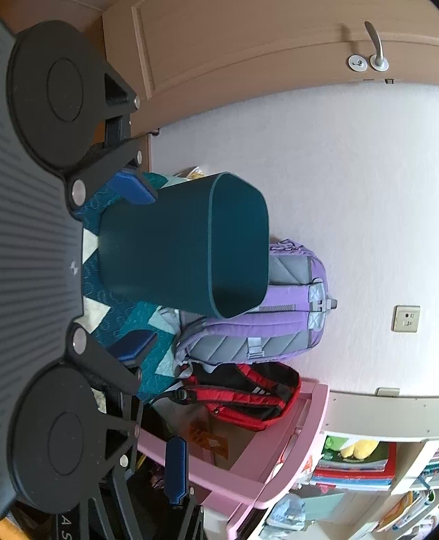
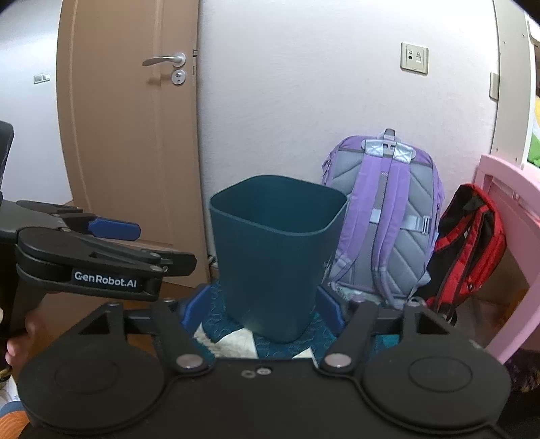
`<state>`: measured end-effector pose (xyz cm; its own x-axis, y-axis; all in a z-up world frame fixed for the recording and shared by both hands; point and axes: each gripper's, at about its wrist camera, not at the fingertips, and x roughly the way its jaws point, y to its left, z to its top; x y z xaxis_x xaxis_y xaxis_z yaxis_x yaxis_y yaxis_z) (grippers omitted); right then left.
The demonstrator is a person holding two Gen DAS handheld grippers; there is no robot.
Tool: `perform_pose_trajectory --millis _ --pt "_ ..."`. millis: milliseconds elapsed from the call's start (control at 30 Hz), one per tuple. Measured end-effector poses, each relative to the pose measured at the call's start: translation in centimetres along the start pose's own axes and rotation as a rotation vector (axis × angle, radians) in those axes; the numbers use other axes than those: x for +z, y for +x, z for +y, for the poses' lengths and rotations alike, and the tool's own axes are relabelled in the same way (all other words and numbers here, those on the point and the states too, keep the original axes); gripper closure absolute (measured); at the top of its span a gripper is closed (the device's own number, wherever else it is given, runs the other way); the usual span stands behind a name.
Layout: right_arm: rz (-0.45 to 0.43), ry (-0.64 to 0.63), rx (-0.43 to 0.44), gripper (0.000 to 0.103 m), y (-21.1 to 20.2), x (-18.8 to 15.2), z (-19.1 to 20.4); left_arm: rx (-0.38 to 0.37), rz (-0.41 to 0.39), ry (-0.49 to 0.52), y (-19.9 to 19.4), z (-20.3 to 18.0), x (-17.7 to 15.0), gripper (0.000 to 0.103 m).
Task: Collect trash
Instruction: 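Lower both tools back toward the red plastic bag on the floor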
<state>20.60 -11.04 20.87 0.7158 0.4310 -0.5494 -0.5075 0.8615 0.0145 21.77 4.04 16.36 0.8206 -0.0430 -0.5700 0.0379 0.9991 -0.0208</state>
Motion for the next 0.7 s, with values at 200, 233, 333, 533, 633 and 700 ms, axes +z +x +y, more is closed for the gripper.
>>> perform_pose_trajectory --millis 200,233,333,533,633,700 --pt "0.009 0.025 0.028 0.017 -0.8 -3.2 0.5 -0.012 0.029 -0.004 -0.6 -0.5 -3.2 0.021" --pt "0.012 0.031 0.030 0.014 -0.7 -3.8 0.5 -0.013 0.037 -0.006 -0.5 -0.5 -3.8 0.021" --pt "0.021 0.048 0.038 0.008 -0.3 -5.7 0.5 -0.019 0.062 -0.008 0.1 -0.6 -5.6 0.021" --pt "0.054 0.082 0.030 0.000 1.8 -9.7 0.1 -0.030 0.120 -0.038 2.7 -0.3 -9.5 0.014" --pt "0.076 0.109 0.031 0.000 3.3 -11.8 -0.3 -0.026 0.143 -0.050 4.5 -0.1 -11.4 0.003" --pt "0.108 0.125 0.026 0.000 4.6 -13.3 -0.6 -0.034 0.161 -0.064 5.9 0.4 -12.7 0.002"
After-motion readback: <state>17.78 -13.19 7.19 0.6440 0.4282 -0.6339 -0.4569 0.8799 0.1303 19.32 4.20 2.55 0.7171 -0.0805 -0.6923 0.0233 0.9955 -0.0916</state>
